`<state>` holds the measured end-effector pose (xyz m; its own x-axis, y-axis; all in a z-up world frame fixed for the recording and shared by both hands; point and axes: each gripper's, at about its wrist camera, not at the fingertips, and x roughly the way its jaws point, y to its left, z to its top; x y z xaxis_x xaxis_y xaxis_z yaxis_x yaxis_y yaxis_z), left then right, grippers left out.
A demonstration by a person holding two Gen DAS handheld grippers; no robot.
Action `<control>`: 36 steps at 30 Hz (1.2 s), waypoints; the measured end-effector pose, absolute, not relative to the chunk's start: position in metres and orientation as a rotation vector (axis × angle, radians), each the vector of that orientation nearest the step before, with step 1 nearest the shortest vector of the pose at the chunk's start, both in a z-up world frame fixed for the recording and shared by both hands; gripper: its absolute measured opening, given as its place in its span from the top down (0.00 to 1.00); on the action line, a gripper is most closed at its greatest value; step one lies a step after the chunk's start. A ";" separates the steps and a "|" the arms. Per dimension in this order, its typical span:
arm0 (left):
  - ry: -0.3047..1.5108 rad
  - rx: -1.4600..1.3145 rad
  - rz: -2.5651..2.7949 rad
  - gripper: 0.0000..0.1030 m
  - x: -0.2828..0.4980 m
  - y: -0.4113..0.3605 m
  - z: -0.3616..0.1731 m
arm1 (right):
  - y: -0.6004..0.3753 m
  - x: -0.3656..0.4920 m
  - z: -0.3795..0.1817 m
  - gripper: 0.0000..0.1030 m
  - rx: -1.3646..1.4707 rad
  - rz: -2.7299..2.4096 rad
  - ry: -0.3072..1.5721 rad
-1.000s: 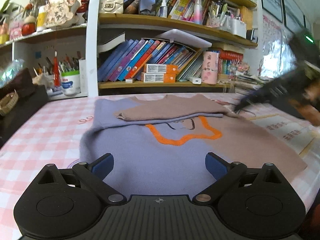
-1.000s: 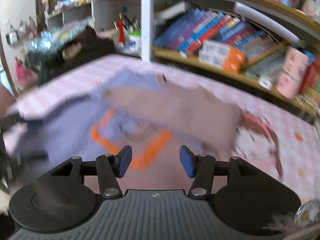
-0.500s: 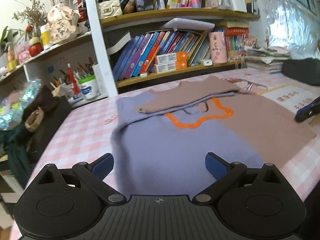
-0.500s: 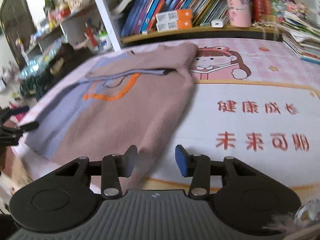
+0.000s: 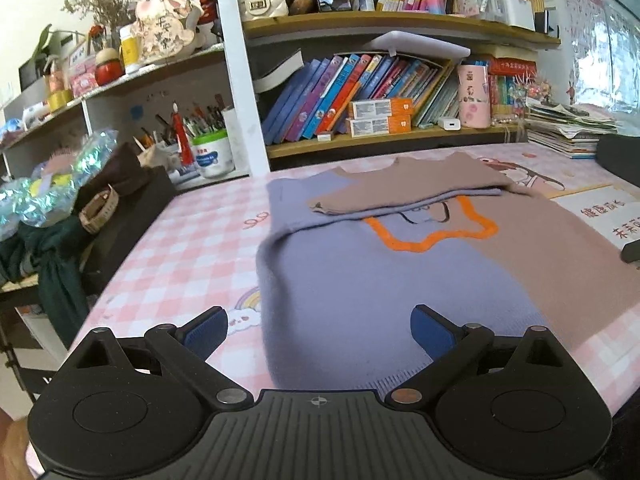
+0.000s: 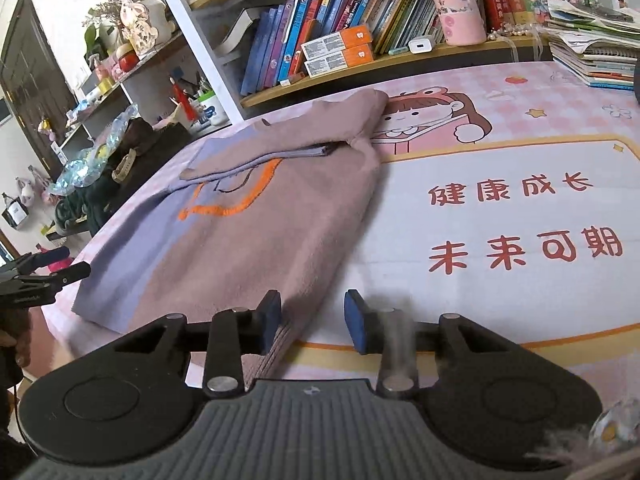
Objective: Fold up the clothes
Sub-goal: 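Move the open right gripper back to the sweater hem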
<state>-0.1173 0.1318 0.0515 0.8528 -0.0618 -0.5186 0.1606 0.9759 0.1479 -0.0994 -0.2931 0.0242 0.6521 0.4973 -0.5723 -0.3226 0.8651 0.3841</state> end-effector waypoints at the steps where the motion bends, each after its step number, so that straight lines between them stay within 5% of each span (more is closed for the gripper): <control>1: 0.547 0.191 -0.111 0.03 -0.116 0.133 0.050 | -0.293 -0.100 0.024 0.69 0.257 0.469 0.726; 36: 0.577 0.114 -0.112 0.06 -0.111 0.149 0.045 | -0.274 -0.101 0.026 0.72 0.231 0.494 0.744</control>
<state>-0.1115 0.1487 0.0450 0.8322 -0.0738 -0.5495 0.1376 0.9876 0.0758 -0.1014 -0.2744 0.0259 0.6286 0.5071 -0.5897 -0.3468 0.8614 0.3711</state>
